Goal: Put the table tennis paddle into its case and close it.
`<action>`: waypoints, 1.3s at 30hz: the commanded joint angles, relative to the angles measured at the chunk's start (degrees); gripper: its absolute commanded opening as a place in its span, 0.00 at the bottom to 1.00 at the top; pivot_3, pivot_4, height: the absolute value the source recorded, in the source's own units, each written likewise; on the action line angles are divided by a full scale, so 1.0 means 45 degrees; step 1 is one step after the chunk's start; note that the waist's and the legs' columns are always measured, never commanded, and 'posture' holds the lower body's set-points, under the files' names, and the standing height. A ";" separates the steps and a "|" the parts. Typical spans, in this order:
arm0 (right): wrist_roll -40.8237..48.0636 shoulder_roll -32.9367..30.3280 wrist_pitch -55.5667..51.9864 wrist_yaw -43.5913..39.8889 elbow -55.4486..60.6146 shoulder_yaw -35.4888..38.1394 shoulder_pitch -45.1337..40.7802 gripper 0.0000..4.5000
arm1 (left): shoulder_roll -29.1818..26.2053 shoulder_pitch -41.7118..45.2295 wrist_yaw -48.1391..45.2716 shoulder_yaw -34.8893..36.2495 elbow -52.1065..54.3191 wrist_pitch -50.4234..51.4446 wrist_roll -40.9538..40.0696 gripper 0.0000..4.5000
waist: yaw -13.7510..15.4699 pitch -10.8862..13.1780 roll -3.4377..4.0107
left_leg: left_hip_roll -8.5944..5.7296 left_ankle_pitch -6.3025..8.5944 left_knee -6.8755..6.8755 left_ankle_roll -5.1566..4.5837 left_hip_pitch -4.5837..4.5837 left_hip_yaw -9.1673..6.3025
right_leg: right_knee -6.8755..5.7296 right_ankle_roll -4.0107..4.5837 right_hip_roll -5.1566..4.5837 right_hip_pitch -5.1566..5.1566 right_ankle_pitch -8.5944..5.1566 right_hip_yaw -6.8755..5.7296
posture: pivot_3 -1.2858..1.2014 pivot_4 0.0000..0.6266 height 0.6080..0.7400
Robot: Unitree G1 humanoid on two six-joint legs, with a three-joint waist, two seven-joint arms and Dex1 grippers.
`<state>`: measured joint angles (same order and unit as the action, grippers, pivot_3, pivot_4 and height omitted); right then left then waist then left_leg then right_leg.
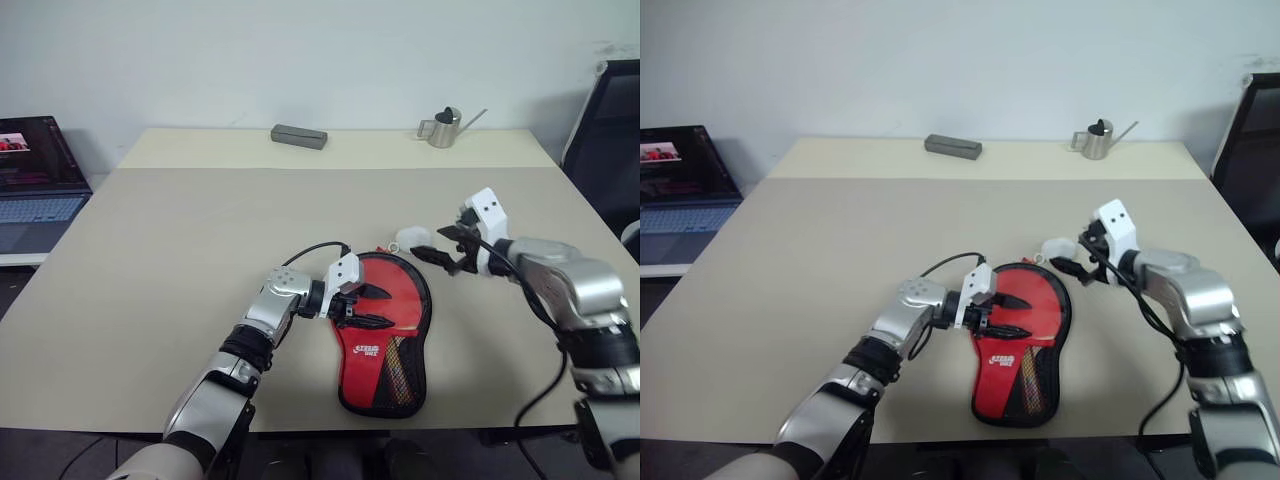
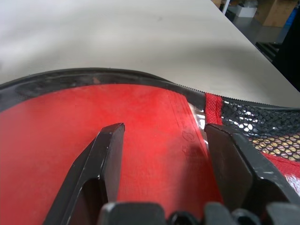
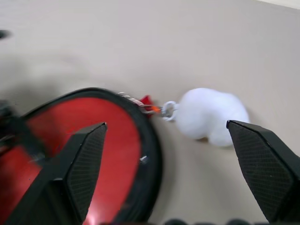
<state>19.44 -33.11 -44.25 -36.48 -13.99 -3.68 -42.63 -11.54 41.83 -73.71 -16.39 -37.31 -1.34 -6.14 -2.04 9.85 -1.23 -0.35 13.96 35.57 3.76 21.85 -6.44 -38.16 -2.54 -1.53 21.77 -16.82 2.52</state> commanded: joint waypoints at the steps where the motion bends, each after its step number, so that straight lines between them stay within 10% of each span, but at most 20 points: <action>1: -0.0935 0.0633 0.1692 0.0241 -0.2550 -0.0042 -0.1295 1.00 | -0.0034 -0.0382 0.0162 -0.0024 0.0105 0.0213 0.0088 0.66 | 0.0006 0.0000 0.0001 | 0.0005 0.0001 0.0008 -0.0001 0.0004 -0.0004 | -0.0001 0.0001 0.0004 0.0001 0.0000 -0.0003 | 0.52 0.24 1.00; 17: -0.2913 0.2997 0.5876 0.0926 -1.0116 0.0310 -0.4039 1.00 | -0.0317 -0.1095 0.0449 0.0008 0.1239 0.0869 0.0017 0.66 | -0.0196 -0.0007 0.0015 | 0.0001 0.0016 0.0037 -0.0023 0.0010 0.0001 | -0.0040 0.0007 -0.0003 0.0010 0.0002 0.0007 | 0.52 0.24 1.00; 30: -0.2928 0.3181 0.5681 0.1006 -0.9570 0.0807 -0.3459 0.21 | -0.0610 -0.0598 0.0950 0.0344 -0.0365 0.0680 0.0234 0.66 | -0.0275 -0.0019 0.0035 | 0.0000 0.0012 0.0109 -0.0026 -0.0026 0.0003 | -0.0190 0.0022 0.0009 0.0019 -0.0008 0.0022 | 0.52 0.24 1.00; 39: -0.2841 0.3397 0.4809 0.1363 -0.7586 0.0881 -0.2303 0.12 | -0.0685 -0.0877 0.0763 0.0210 -0.1217 0.0655 0.0413 0.66 | -0.0286 -0.0064 0.0105 | 0.0002 0.0012 0.0107 -0.0027 -0.0083 0.0003 | -0.0190 0.0021 0.0012 -0.0031 -0.0009 0.0027 | 0.52 0.24 1.00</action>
<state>6.28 -17.53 -21.54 -30.93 -50.97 -0.94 -53.71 -13.50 40.60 -70.20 -14.27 -38.81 0.60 -6.40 -3.32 9.57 -0.76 -0.34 14.02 36.04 3.64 21.42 -6.42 -39.01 -2.45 -1.47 21.57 -16.87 2.65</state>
